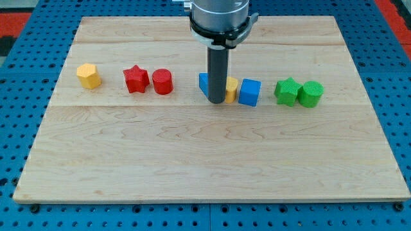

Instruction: Arrange the blocks to form a horizontal line

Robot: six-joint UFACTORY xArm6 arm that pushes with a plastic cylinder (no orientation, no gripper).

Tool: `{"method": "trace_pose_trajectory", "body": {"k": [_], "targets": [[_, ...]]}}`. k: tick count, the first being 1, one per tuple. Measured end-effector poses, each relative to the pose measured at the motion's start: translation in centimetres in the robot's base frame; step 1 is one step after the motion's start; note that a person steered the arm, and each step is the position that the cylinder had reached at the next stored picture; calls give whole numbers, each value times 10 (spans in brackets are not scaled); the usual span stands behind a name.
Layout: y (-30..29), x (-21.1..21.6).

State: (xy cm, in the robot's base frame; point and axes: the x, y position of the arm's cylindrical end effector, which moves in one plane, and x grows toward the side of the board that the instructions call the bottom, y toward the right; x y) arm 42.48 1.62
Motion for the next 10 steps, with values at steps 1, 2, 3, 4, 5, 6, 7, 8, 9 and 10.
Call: {"method": "trace_pose_trajectory", "body": {"k": [1,2,3,4,5,6,7,8,9,10], "targets": [[0,-4],[-8,2],[-8,9],[10,12],[32,21],[37,18],[43,8],[51,2],[57,2],[57,21]]}}
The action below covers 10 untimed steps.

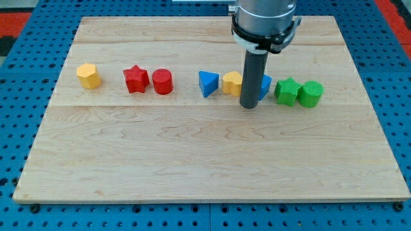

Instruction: Arrange the blocks to form a horizontal line

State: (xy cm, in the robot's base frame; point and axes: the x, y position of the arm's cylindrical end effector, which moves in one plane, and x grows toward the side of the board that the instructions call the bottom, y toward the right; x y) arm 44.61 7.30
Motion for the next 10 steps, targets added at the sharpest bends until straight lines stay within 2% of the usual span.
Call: {"method": "trace_pose_trajectory", "body": {"k": [1,4,6,7,8,9,10], "targets": [[0,0],[80,14],[105,7],[109,-3],[103,6],[69,16],[63,10]]}}
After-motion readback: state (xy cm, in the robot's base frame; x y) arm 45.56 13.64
